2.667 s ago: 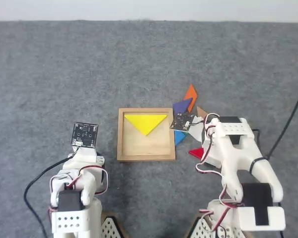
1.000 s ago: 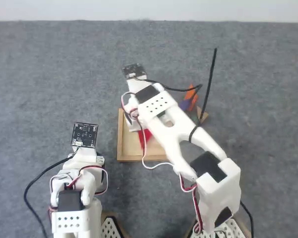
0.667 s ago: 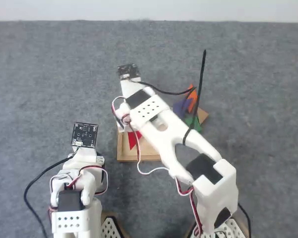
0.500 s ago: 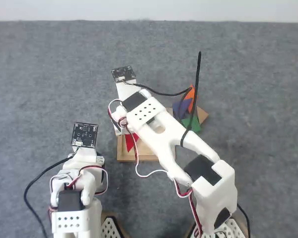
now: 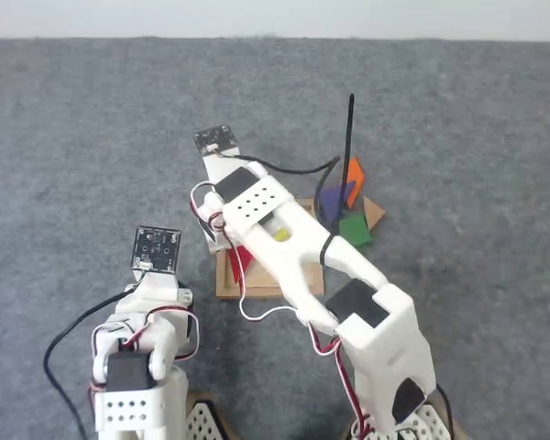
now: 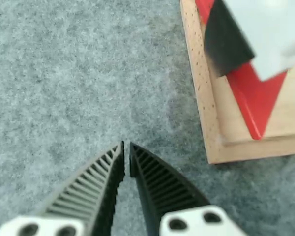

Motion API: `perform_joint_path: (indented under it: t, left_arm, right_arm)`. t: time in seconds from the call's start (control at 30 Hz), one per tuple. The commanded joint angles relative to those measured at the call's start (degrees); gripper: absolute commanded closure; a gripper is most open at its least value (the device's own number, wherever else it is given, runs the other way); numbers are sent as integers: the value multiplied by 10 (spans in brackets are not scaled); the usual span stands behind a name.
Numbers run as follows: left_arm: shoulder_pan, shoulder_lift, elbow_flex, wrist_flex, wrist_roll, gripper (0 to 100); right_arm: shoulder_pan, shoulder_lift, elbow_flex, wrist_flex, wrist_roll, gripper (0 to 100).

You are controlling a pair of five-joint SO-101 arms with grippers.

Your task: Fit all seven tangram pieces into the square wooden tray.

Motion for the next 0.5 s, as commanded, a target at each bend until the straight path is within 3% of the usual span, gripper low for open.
perform_joint_path:
  t: [0.0,0.1,0.33,0.47]
  left_arm:
    - [2,-11,-7,2,-1,979]
    - [1,-11,-7,2,-1,979]
    - [2,-11,-7,2,-1,979]
    - [2,-11,-7,2,-1,979]
  right_arm:
    - [-29,-9,-36,22,4,681]
    - [-43,-8,-35,22,7,616]
    - [-14,-11,-36,22,5,615]
    - [29,-31,-35,23,31,686]
